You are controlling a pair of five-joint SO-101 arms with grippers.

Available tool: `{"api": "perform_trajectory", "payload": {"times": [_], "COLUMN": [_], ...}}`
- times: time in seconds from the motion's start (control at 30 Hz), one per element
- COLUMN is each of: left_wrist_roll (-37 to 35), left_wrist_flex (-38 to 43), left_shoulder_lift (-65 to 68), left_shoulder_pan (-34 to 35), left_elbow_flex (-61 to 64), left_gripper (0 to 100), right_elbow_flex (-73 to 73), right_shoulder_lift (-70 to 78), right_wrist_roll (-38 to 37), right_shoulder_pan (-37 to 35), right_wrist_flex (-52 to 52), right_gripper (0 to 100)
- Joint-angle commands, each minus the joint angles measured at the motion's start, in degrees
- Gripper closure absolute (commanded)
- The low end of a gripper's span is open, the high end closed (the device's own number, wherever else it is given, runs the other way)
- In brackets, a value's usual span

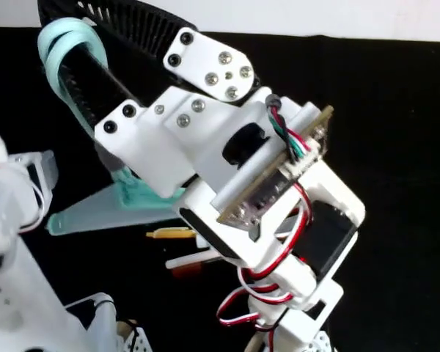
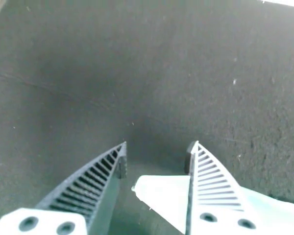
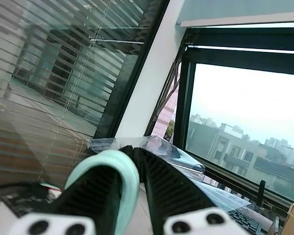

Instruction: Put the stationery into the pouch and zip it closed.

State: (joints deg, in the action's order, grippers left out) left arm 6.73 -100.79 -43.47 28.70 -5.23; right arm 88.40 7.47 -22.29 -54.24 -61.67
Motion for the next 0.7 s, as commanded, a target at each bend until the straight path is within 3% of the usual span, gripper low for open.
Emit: {"api": "perform_trajectory", "payload": {"times": [0.0, 0.27, 0.43, 0.67], "left_wrist_roll": [-0.6, -0.7, -0.7, -0.5], "left_wrist_flex": [-0.4, -0.4, -0.4, -0.4], "left_shoulder_lift": [-1.7, -1.7, -1.8, -1.8], "left_shoulder_pan": [-1.0, -1.0, -1.0, -0.9], "left_elbow_flex": [-1.4, -0.8, -0.8, -0.8], "left_gripper": [78, 78, 78, 78], "right_elbow_flex": [1.2, 1.0, -6.8, -7.2], "right_shoulder_lift": [-0.2, -0.1, -0.1, 6.4], "right_wrist_roll": [-0.3, -0.6, -0.4, -0.4], "right_shoulder_pan": [-0.3, 1.8, 2.2, 2.0], "right_wrist_flex": [1.5, 1.5, 1.7, 9.1], "right_gripper": [99.0, 99.0, 98.9, 98.9]}}
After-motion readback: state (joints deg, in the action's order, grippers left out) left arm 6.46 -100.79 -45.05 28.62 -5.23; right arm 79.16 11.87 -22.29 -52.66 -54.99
